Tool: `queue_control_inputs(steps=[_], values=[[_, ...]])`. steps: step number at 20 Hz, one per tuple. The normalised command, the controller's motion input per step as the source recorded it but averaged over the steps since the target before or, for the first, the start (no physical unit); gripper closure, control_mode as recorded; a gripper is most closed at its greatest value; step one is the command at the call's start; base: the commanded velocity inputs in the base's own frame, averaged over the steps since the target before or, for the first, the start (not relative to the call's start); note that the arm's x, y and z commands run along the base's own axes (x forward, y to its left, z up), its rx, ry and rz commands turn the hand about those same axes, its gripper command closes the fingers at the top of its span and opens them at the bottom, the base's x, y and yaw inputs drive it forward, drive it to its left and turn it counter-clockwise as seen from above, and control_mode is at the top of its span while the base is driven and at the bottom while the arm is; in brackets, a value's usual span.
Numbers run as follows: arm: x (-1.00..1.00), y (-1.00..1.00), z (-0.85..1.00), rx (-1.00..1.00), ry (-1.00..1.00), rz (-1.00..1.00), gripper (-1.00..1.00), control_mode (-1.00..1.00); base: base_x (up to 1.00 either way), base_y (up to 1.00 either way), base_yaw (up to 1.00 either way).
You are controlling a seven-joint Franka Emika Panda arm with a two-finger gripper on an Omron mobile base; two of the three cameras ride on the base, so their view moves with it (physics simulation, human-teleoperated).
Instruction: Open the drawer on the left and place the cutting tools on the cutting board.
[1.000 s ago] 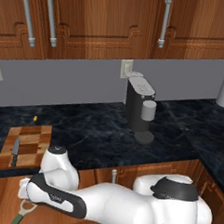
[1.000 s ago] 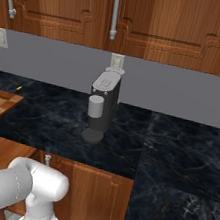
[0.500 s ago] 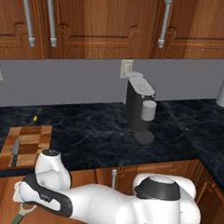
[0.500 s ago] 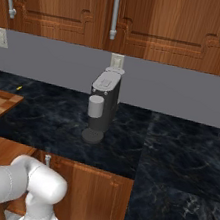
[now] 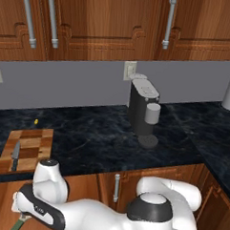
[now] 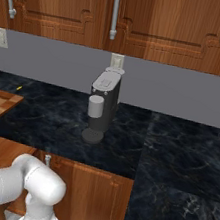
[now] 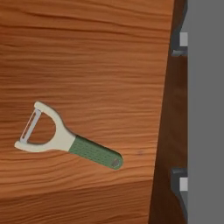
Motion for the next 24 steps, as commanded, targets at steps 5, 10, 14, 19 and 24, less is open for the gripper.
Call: queue_control_inputs(steps=[5, 10, 14, 19, 24], values=[[0.02, 0.1, -0.25, 0.0, 0.0, -0.01, -1.0, -1.0, 0.0, 0.0, 0.0], [0.08, 0.18, -0.25, 0.0, 0.0, 0.0, -1.0, -1.0, 0.0, 0.0, 0.0], [0.14, 0.2, -0.17, 0.0, 0.0, -0.02, -1.0, -1.0, 0.0, 0.0, 0.0], [0.25, 0.24, -0.11, 0.0, 0.0, -0.02, -1.0, -1.0, 0.0, 0.0, 0.0], [0.2, 0.26, -0.14, 0.0, 0.0, -0.02, -1.0, -1.0, 0.0, 0.0, 0.0]])
